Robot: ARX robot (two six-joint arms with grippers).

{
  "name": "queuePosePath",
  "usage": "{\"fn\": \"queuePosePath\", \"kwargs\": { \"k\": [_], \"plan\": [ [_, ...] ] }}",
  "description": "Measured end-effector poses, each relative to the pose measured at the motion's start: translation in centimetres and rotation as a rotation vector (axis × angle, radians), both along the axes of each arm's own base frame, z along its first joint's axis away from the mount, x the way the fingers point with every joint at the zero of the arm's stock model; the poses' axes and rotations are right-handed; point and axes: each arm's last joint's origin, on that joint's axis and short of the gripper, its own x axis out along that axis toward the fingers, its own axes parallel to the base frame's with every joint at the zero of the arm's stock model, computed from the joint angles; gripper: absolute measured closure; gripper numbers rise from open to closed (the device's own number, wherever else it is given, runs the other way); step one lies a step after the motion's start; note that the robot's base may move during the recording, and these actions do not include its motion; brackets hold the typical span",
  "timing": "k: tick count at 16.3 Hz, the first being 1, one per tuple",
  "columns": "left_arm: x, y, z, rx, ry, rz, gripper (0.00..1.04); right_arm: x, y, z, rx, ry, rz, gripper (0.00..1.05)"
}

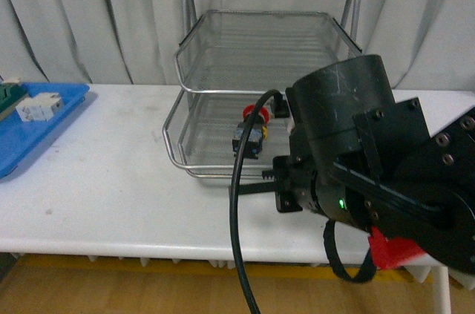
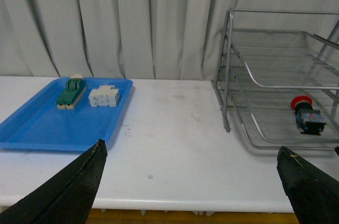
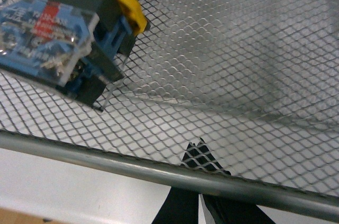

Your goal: Place button on rack with both arms

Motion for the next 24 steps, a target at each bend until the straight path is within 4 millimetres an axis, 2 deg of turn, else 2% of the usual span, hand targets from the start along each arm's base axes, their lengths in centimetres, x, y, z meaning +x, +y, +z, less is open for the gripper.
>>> {"fn": "queuePosePath", "kwargs": {
  "k": [2,4,5,6,8,9,10,11,12,13,16,18,20,24],
  "plan": [
    [0.0,0.0,0.0,0.000,0.000,0.000,0.07,2.9,0.2,0.4,-0.011,-0.035,-0.024,1.03],
    [0.0,0.0,0.0,0.000,0.000,0.000,0.07,6.7,-0.1,-0.4,-0.026,-0.078,-0.067,1.03],
    [0.0,0.0,0.0,0.000,0.000,0.000,0.07,6.9,-0.4,-0.4,-0.025,-0.084,-0.064,1.03],
    [0.0,0.0,0.0,0.000,0.000,0.000,0.07,6.0,-0.7,0.1,-0.008,-0.103,-0.047,1.03],
    [0.0,0.0,0.0,0.000,0.000,0.000,0.07,2.1,-2.1,2.7,0.075,-0.154,0.001,1.03],
    [0.0,0.0,0.0,0.000,0.000,0.000,0.07,-0.7,-3.3,4.7,0.125,-0.223,0.011,1.03],
    [0.0,0.0,0.0,0.000,0.000,0.000,0.07,-3.5,-5.0,6.5,0.219,-0.275,0.022,0.94],
    [0.0,0.0,0.0,0.000,0.000,0.000,0.07,-5.2,-6.2,6.9,0.214,-0.473,-0.081,0.97],
    [0.0,0.0,0.0,0.000,-0.003,-0.002,0.07,-6.8,-8.1,5.9,0.112,-0.555,-0.190,1.03],
    [0.0,0.0,0.0,0.000,0.003,0.003,0.07,-8.5,-9.7,5.1,0.046,-0.570,-0.218,1.03],
    [0.0,0.0,0.0,0.000,0.001,0.002,0.07,-11.7,-12.7,7.5,0.030,-0.674,-0.229,1.03],
    [0.0,0.0,0.0,0.000,0.001,0.002,0.07,-13.8,-14.1,6.9,-0.009,-0.590,-0.214,1.03],
    [0.0,0.0,0.0,0.000,0.001,0.002,0.07,-15.5,-15.1,8.3,0.009,-0.657,-0.221,1.03],
    [0.0,0.0,0.0,0.000,0.001,0.002,0.07,-17.9,-16.2,7.9,0.003,-0.627,-0.217,1.03]
  ]
}}
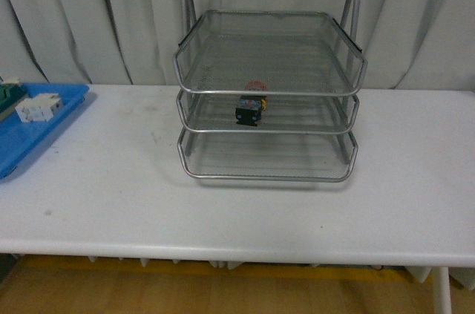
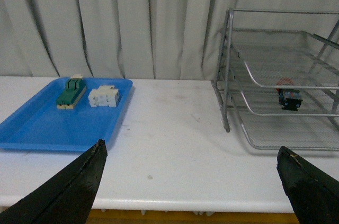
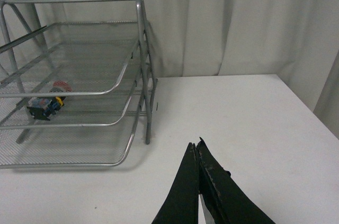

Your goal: Place button on rack with both arms

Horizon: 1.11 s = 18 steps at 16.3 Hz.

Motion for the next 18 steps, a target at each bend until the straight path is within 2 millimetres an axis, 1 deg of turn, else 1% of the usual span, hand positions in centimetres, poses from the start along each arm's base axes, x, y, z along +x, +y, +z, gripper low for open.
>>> {"fn": "queuePosePath", "kwargs": {
  "k": [2,3,4,10,18],
  "plan": [
    [0.0,0.0,0.0,0.000,0.000,0.000,0.07,-1.2,-0.5,0.3,0.002,-0.018,-0.004,1.03],
    [0.0,0.0,0.0,0.000,0.000,0.000,0.07,-1.7,-1.1,0.2,0.001,-0.009,0.016,1.03],
    [0.0,0.0,0.0,0.000,0.000,0.001,0.07,-2.2,-1.7,0.2,0.002,-0.009,-0.012,1.03],
    [0.0,0.0,0.0,0.000,0.000,0.000,0.07,-4.3,-1.6,0.8,0.002,-0.033,-0.002,1.03],
    [0.0,0.0,0.0,0.000,0.000,0.000,0.07,-5.9,-1.6,1.0,0.002,-0.039,-0.001,1.03]
  ]
}}
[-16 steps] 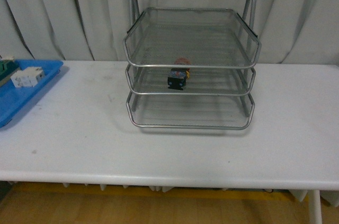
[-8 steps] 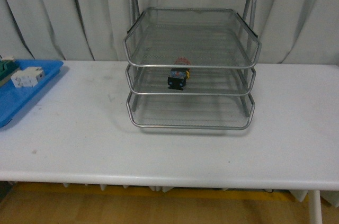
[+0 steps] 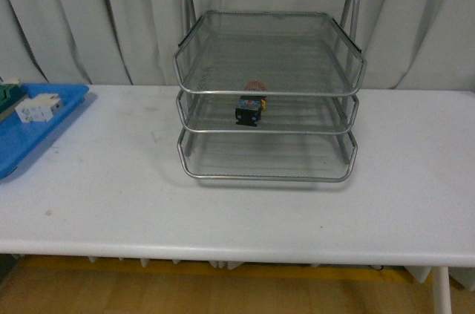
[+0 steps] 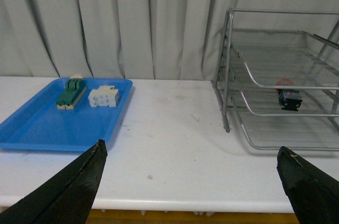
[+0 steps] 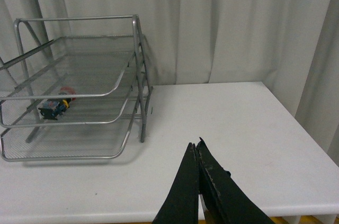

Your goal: Place button on rack with both arms

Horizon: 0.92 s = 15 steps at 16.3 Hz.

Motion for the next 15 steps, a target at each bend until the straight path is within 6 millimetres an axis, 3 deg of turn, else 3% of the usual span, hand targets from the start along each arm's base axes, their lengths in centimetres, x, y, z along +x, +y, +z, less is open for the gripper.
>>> {"fn": "queuePosePath", "kwargs": {
  "k": [13,14,15],
  "plan": [
    [0.0,0.0,0.0,0.000,-0.001,0.000,0.07,-1.8,0.0,-0.4,0.000,0.009,0.002,1.03],
    [0.0,0.0,0.0,0.000,0.000,0.000,0.07,-1.8,0.0,-0.3,-0.003,0.006,0.002,0.95],
    [0.0,0.0,0.0,0.000,-0.001,0.000,0.07,-1.8,0.0,-0.4,-0.003,0.007,0.002,0.70]
  ]
}}
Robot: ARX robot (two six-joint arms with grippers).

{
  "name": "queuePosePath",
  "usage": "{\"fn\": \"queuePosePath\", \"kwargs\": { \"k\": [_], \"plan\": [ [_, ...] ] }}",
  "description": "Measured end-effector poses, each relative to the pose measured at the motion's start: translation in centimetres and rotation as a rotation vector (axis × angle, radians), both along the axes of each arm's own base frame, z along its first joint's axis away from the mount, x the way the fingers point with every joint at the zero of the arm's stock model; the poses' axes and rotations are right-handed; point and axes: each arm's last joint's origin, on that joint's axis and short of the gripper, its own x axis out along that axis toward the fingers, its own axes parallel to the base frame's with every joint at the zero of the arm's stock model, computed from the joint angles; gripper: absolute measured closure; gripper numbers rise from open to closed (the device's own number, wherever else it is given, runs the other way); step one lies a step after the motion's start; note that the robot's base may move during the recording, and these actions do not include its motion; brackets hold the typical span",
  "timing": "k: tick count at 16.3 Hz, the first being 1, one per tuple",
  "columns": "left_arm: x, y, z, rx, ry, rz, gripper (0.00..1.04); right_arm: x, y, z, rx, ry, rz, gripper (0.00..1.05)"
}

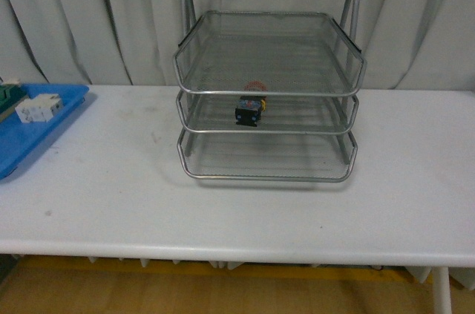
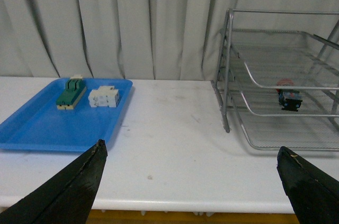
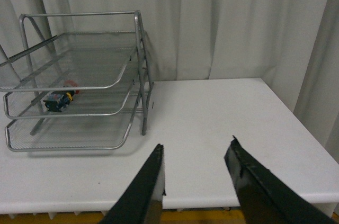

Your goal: Place button on rack with both arms

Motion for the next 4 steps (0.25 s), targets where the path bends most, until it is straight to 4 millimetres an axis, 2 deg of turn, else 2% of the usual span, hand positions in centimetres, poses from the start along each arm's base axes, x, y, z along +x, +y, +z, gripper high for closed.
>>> {"fn": "queuePosePath", "kwargs": {
  "k": [1,2,4],
  "plan": [
    [0.00,0.00,0.00,0.000,0.000,0.000,0.07,0.00,0.00,0.00,0.000,0.000,0.000,0.33],
    [0.00,0.00,0.00,0.000,0.000,0.000,0.07,0.00,0.00,0.00,0.000,0.000,0.000,0.06],
    [0.00,0.00,0.00,0.000,0.000,0.000,0.07,0.00,0.00,0.00,0.000,0.000,0.000,0.06]
  ]
}}
